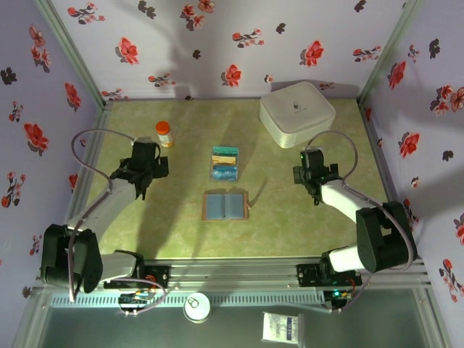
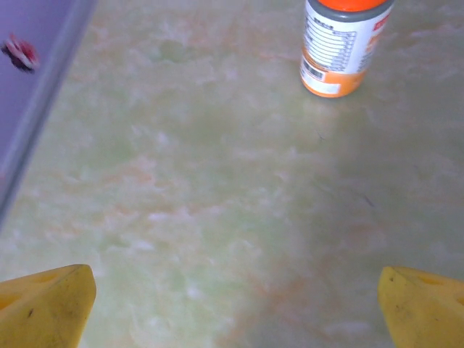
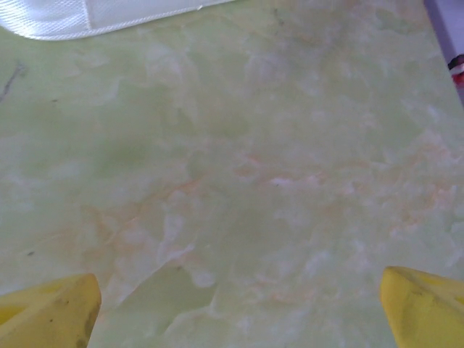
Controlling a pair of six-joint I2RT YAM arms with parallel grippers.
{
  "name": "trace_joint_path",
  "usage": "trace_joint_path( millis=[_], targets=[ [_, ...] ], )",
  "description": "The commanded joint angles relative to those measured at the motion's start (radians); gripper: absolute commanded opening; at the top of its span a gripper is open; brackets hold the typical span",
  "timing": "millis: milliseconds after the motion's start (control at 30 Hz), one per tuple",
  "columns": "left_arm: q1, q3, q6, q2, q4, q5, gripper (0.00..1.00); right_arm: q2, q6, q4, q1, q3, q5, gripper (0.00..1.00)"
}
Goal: Take the credit cards out of the card holder
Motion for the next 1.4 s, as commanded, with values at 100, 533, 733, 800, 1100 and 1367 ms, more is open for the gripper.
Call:
trace_joint_path(
  millis=[100,533,733,800,1100,1367],
  targets=[
    [0.103,-0.164,0.151,0.037,0.405,-0.021,1.00,-0.009,-0.045,0.442,-0.100,-0.111,-0.086,0.99],
    [0.263,-0.331,0.191,0.200,0.972,0.360,1.00,0.158,0.039,0.871,-0.214,-0.244,-0.323,0.99],
    [0.272,-0.365,0.186,0.277,1.097,0.375,1.00,0.166,0.051,0.878,-0.218,-0.248,-0.310,0.99],
    [0.274,-0.366,0.188,0.278,1.093,0.370,1.00,0.164,0.056,0.868,-0.220,-0.244,-0.294,0.99],
    [0.221,-0.413,0.232,0.274,1.186,0.304,1.00,0.163,0.058,0.867,-0.220,-0.243,-0.288,0.99],
    [0.226,-0.400,0.226,0.276,1.161,0.307,1.00,0.169,0.058,0.862,-0.220,-0.238,-0.290,0.99]
  ],
)
